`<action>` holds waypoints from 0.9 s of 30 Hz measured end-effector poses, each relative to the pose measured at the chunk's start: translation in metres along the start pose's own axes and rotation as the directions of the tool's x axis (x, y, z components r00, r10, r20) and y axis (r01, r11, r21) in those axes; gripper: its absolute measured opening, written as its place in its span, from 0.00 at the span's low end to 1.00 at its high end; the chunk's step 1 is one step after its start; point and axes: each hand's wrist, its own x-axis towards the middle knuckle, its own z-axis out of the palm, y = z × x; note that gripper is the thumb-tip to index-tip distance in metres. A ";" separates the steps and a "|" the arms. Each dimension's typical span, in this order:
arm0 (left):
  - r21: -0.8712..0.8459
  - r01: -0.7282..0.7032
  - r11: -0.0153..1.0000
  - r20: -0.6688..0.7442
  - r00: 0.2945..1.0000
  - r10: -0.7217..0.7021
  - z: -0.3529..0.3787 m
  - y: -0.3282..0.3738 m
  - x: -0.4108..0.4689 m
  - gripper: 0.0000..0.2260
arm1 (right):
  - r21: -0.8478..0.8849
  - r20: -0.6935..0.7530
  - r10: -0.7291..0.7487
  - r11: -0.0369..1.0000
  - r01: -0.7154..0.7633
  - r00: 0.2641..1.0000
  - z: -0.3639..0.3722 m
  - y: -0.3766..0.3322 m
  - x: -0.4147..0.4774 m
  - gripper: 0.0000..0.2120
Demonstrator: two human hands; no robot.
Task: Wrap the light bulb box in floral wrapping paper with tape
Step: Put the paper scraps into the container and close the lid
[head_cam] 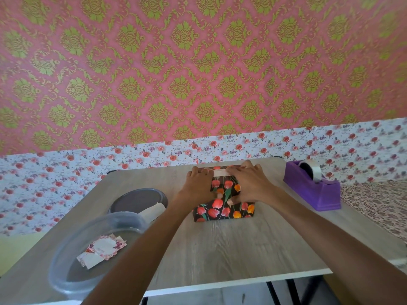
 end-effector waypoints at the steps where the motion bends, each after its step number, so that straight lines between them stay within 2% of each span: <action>1: -0.009 0.001 1.000 -0.022 1.000 -0.001 0.000 0.000 0.000 0.32 | -0.005 0.003 0.001 1.000 -0.001 1.000 0.000 0.000 0.001 0.50; 7: -0.036 -0.015 0.999 -0.146 0.989 0.009 0.005 -0.001 -0.004 0.25 | -0.021 -0.046 0.006 1.000 -0.007 0.999 -0.001 -0.001 0.001 0.48; 11: -0.057 -0.005 0.998 -0.246 0.969 -0.009 0.009 0.003 -0.009 0.20 | 0.186 -0.117 0.065 0.982 -0.042 0.991 0.005 0.006 -0.008 0.51; 14: -0.185 -0.012 0.983 -0.329 0.943 -0.051 0.010 0.005 -0.019 0.18 | 0.293 -0.210 0.099 0.956 -0.034 0.973 0.013 0.003 -0.020 0.48; 17: -0.425 0.000 0.905 -0.357 0.919 -0.167 0.017 0.000 -0.028 0.23 | 0.375 -0.282 0.246 0.918 -0.129 0.927 0.026 -0.005 -0.034 0.46; 19: -0.499 0.054 0.865 -0.322 0.915 -0.242 0.020 -0.005 -0.031 0.28 | 0.530 -0.186 0.361 0.820 -0.216 0.914 0.036 -0.007 -0.038 0.49; 21: -0.557 0.150 0.817 -0.174 0.941 -0.291 0.021 -0.010 -0.033 0.30 | 0.607 -0.109 0.384 0.756 -0.245 0.917 0.041 -0.010 -0.036 0.50; 22: -0.602 0.151 0.784 -0.125 0.952 -0.279 0.020 -0.012 -0.032 0.30 | 0.614 -0.101 0.388 0.749 -0.249 0.916 0.041 -0.010 -0.034 0.50; 24: -0.680 0.109 0.725 -0.124 0.958 -0.260 0.018 -0.018 -0.026 0.29 | 0.632 -0.113 0.412 0.732 -0.255 0.904 0.038 -0.011 -0.027 0.50; 27: -0.752 0.091 0.653 -0.153 0.939 -0.308 0.010 -0.029 -0.007 0.31 | 0.669 -0.150 0.410 0.712 -0.213 0.900 0.031 -0.006 -0.006 0.50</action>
